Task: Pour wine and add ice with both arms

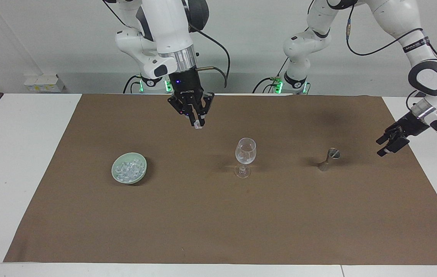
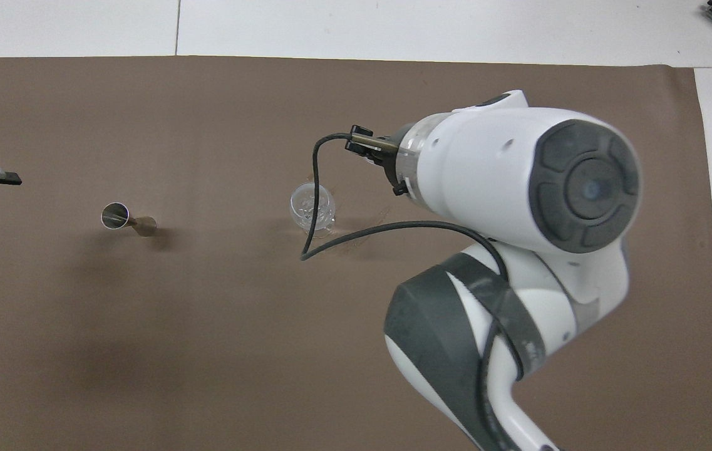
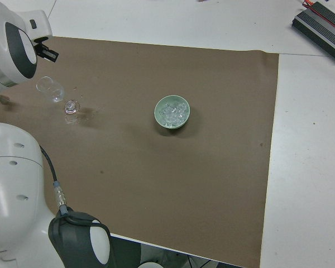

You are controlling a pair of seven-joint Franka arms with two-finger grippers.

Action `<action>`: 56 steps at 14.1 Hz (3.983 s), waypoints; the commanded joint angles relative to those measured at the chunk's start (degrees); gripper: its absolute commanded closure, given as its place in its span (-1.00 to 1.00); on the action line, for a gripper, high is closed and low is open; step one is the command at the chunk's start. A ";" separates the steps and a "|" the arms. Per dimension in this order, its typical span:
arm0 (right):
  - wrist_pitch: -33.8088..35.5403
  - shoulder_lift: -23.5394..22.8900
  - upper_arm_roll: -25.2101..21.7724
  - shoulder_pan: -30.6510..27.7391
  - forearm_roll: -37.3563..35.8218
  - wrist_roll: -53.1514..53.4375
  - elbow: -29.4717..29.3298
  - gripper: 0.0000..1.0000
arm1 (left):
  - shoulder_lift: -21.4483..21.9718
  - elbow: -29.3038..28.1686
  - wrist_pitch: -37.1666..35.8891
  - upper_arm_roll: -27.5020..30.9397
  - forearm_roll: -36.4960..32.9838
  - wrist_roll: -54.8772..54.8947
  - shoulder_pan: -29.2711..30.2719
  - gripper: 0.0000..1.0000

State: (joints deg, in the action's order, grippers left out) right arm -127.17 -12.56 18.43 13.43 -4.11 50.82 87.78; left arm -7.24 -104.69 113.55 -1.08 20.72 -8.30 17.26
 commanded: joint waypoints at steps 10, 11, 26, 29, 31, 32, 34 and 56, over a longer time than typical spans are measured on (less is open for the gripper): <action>-7.04 -5.11 0.20 6.61 -3.71 9.64 2.73 1.00 | 5.40 11.17 -13.26 2.57 -16.32 5.40 -16.28 -1.00; -7.04 -4.50 0.20 6.61 -3.80 9.64 3.97 1.00 | 6.09 11.26 -13.53 2.40 -16.41 5.40 -16.65 -1.00; -8.27 -4.22 0.29 5.82 -3.88 8.94 6.88 1.00 | 13.22 9.42 -27.41 -5.60 -20.47 8.83 -13.13 -1.00; -8.27 -4.23 0.29 5.73 -3.80 8.94 6.70 0.51 | 13.05 9.68 -27.42 -5.60 -17.47 8.30 -13.13 -1.00; -8.27 -4.23 0.38 5.73 -3.71 8.94 6.53 0.02 | 13.31 10.29 -27.41 -5.60 -15.11 8.21 -12.87 -1.00; -8.36 -4.40 0.38 5.73 -3.62 8.94 6.44 0.02 | 13.31 10.30 -27.41 -5.51 -14.22 8.56 -12.87 -1.00; -8.27 -4.40 0.38 5.99 -3.45 9.03 6.26 0.02 | 13.31 10.47 -28.02 -5.51 -14.48 8.74 -13.22 -1.00; 21.76 11.68 1.61 -13.06 -3.27 -25.90 6.44 -1.00 | 15.77 10.65 -30.14 -4.28 -19.84 8.57 -12.61 -1.00</action>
State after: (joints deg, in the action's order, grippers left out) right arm -108.47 -2.59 18.97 4.17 -7.29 32.75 92.47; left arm 7.57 -93.71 83.97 -5.58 1.75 0.02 4.75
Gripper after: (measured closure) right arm 0.000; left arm 0.000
